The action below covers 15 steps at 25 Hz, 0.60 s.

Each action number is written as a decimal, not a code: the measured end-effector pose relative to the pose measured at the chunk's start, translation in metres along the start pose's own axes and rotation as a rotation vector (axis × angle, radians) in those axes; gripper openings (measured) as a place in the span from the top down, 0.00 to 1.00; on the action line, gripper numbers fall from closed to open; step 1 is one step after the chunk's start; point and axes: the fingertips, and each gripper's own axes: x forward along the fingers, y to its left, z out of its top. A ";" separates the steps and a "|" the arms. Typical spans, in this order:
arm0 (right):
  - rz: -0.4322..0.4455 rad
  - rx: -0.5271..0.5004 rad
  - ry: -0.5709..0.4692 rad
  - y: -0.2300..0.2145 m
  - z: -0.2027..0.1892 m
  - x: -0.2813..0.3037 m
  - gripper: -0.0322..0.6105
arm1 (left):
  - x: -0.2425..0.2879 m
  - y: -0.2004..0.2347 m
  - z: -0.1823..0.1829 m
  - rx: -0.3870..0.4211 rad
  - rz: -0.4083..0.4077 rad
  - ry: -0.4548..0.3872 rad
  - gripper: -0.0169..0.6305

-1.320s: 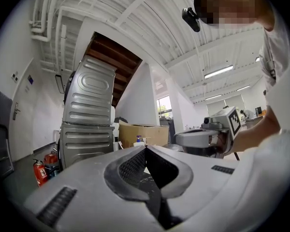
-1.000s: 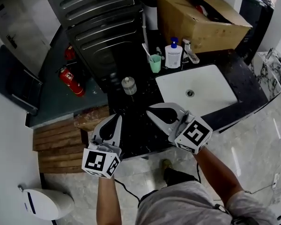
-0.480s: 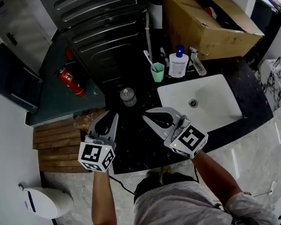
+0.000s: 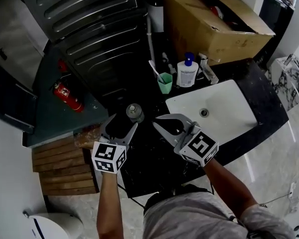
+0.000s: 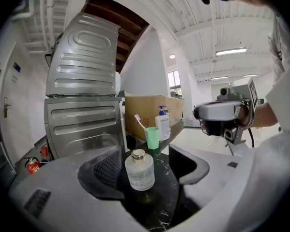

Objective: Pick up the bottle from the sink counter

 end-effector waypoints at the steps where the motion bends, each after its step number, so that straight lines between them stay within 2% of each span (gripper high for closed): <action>1: -0.007 0.005 0.007 -0.003 -0.004 0.003 0.95 | 0.006 0.002 -0.003 0.001 -0.011 0.009 0.51; 15: -0.044 0.024 0.062 -0.033 -0.027 0.021 0.95 | 0.077 0.009 -0.056 0.023 -0.143 0.164 0.40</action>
